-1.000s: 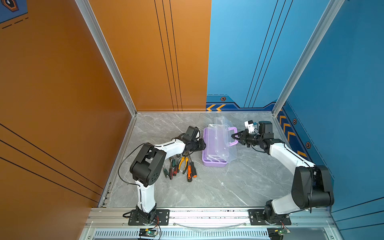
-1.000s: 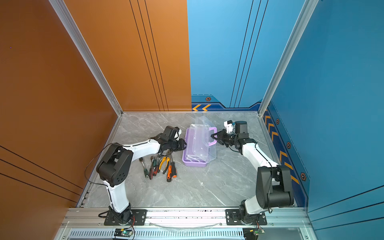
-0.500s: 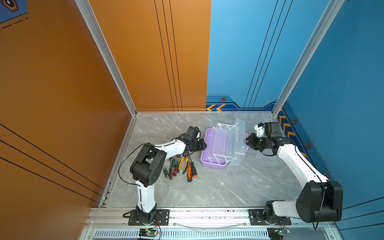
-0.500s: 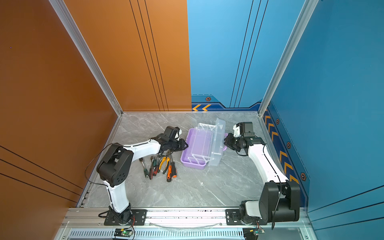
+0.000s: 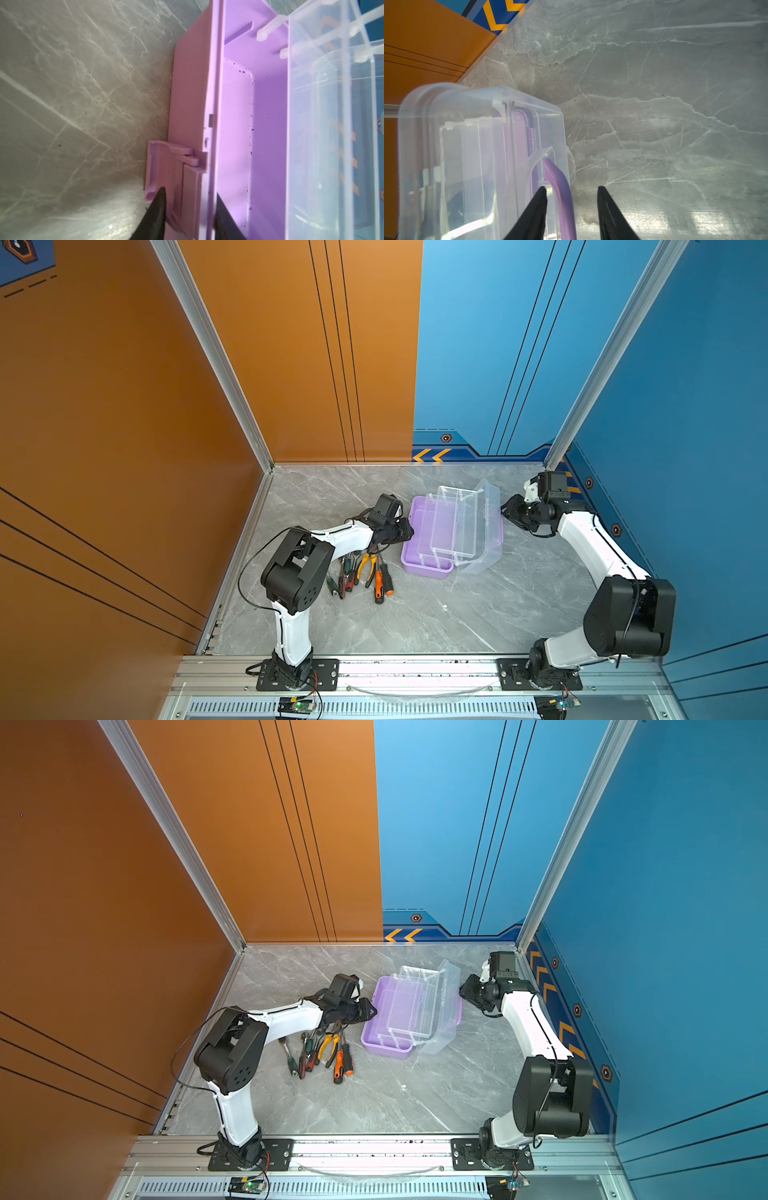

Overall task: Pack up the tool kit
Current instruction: 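Swing the lid open away from the robot with the right gripper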

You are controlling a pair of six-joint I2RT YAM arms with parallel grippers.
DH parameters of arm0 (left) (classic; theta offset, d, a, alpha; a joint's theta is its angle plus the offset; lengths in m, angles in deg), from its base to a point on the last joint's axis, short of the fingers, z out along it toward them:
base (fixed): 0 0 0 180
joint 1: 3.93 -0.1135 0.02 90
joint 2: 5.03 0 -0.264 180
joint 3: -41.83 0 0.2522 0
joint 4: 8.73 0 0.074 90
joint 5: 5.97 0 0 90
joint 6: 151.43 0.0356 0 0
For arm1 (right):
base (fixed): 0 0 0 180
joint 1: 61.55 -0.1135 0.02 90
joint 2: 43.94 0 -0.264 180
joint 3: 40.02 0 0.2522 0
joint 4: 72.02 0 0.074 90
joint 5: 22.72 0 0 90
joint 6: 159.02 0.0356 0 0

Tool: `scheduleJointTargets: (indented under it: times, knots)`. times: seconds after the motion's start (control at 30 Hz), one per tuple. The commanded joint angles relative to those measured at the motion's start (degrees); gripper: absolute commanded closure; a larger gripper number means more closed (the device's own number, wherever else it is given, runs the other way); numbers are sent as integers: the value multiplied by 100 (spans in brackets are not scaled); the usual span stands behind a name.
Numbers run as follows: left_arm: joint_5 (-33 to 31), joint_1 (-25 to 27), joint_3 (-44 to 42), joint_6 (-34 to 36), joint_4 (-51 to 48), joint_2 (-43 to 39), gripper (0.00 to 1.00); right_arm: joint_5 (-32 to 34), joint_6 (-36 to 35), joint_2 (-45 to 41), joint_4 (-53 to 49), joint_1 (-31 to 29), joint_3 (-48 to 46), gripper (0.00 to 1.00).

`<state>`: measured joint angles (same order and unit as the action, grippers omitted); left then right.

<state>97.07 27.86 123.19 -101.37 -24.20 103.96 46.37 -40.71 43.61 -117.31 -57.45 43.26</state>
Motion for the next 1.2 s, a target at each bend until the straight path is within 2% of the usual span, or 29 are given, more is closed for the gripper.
scheduleJointTargets:
  times: [0.0,0.13,0.33,0.53,0.8,0.97,1.07,1.17]
  knots:
    - [-94,133,-114,-195,23,132,66,-20,56,339,-128,112,356,56]
    - [-89,196,-130,-285,79,136,66,-323,214,700,151,127,492,56]
    - [-134,275,-236,-400,137,52,64,-395,433,1297,292,257,794,55]
    - [-171,333,-275,-418,150,-16,62,-12,533,1904,252,535,1288,56]
    - [-164,345,-308,-383,150,-175,60,408,390,2083,-61,750,2104,55]
    - [-244,362,-351,-383,152,-283,60,650,259,1974,-244,507,2401,56]
    - [-285,344,-361,-357,145,-381,59,912,125,1698,-334,213,2391,56]
    - [-358,302,-234,-187,-79,-485,55,1246,-36,1275,-404,-243,2197,56]
